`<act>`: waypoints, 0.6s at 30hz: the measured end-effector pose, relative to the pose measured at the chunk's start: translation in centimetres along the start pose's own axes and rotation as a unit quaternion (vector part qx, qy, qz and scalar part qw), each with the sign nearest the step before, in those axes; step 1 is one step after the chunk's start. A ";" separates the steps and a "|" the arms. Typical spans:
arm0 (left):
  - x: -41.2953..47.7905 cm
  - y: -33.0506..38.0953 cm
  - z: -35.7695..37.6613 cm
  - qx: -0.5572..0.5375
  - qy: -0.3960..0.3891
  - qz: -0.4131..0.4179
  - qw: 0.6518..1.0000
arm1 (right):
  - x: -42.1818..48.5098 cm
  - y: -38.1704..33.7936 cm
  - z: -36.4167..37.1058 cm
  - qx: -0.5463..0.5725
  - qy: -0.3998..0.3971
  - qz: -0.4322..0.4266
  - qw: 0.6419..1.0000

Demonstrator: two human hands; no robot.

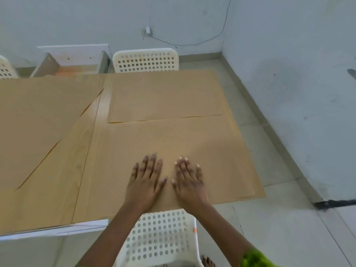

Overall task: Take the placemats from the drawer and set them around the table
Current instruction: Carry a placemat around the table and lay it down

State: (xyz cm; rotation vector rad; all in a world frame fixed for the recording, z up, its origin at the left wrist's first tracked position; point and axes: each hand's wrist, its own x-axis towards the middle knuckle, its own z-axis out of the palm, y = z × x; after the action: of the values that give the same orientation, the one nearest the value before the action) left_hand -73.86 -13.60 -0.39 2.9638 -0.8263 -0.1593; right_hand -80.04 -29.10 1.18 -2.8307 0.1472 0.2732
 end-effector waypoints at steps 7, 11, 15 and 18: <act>-1.7 -4.9 -0.5 -0.002 0.022 -0.079 0.997 | -1.4 6.6 -0.8 -0.044 0.020 0.115 0.992; -2.1 -6.4 -0.6 0.003 0.008 -0.098 0.995 | -2.5 10.4 -2.1 -0.041 0.027 0.179 0.983; -2.1 -6.2 -0.9 -0.001 0.005 -0.101 0.995 | -2.6 10.5 -2.7 -0.029 0.021 0.178 0.983; -2.1 -6.1 -1.2 -0.007 -0.008 -0.103 0.995 | -2.7 10.5 -2.9 -0.025 0.010 0.183 0.983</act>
State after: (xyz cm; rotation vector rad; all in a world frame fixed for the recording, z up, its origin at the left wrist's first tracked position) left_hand -72.40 -7.31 0.47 3.0323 -0.5157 -0.1989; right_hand -83.48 -39.74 1.56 -2.8396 0.6772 0.3304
